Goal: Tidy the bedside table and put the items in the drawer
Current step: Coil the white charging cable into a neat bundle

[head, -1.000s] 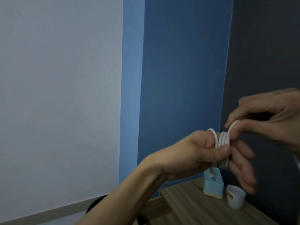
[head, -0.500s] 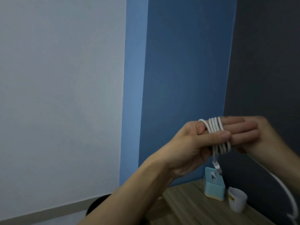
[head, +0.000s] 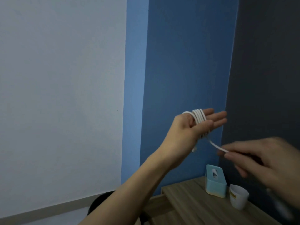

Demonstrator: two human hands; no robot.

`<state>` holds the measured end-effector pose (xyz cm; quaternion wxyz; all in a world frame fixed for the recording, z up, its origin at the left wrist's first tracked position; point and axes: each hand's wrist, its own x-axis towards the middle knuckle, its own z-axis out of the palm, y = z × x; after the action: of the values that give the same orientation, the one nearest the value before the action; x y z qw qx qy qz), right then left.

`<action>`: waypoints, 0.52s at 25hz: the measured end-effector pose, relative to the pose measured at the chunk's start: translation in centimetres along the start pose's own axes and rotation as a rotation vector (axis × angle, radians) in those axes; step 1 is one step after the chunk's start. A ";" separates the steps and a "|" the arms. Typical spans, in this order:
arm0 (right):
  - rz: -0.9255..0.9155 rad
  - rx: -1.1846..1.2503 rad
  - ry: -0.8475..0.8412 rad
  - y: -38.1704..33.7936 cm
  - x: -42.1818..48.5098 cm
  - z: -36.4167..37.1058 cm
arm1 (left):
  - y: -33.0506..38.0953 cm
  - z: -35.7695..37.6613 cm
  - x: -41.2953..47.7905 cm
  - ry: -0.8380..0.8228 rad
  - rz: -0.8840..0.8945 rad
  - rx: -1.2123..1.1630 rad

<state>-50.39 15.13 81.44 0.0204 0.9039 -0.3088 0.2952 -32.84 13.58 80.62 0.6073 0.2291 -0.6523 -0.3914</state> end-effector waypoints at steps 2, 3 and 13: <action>-0.019 -0.111 0.050 0.4 0.0 -1.0 | -0.6 -0.1 -0.3 -0.087 -0.011 0.188; -0.043 -0.130 0.069 0.7 0.1 -1.5 | -0.9 0.0 -0.5 -0.145 -0.020 0.260; -0.151 0.366 0.302 1.6 2.7 -2.7 | 0.0 1.2 -1.7 -0.511 -0.082 -0.032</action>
<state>-51.04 12.94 84.94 -0.0758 0.8586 -0.1752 0.4758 -33.76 15.19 79.63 0.4100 0.1395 -0.7684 -0.4712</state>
